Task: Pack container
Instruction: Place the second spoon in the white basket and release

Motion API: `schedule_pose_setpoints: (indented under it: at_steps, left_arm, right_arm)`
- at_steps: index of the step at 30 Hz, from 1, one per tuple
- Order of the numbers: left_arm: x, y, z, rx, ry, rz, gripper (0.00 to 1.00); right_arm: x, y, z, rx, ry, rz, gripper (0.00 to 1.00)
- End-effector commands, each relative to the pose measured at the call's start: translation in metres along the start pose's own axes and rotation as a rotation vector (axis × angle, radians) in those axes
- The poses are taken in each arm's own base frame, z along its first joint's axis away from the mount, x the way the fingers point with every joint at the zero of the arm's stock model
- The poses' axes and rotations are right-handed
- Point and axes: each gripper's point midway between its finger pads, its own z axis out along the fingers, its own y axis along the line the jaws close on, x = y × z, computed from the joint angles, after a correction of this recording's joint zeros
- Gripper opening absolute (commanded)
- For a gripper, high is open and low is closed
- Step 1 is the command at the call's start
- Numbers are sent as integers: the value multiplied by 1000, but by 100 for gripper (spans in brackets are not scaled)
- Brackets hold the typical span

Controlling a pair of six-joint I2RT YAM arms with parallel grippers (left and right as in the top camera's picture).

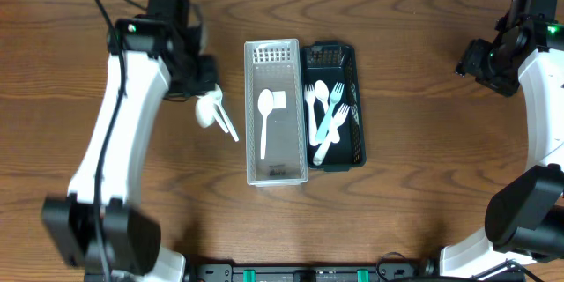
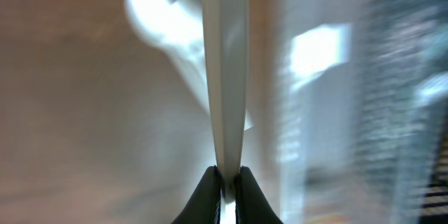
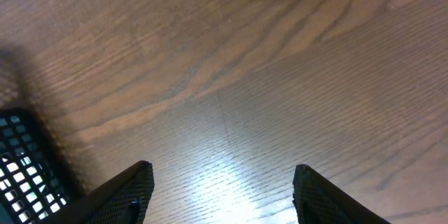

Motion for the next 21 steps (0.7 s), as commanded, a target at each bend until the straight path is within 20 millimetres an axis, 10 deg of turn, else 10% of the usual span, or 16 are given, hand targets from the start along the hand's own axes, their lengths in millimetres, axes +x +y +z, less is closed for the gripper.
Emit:
schedule_pose_setpoints:
  at_steps: [1, 5, 14, 21]
  left_arm:
    - [4, -60, -6, 139, -21, -42, 6]
    - [6, -91, 14, 88, -48, -15, 6]
    - [28, -92, 82, -46, 93, -110, 6]
    - [-1, -74, 38, 26, -3, -154, 56]
  right_arm:
    - [2, -1, 0, 10, 4, -9, 67]
    - [5, -1, 0, 12, 15, -12, 67]
    - [7, -1, 0, 14, 23, -10, 66]
    - [8, -1, 0, 15, 26, -10, 67]
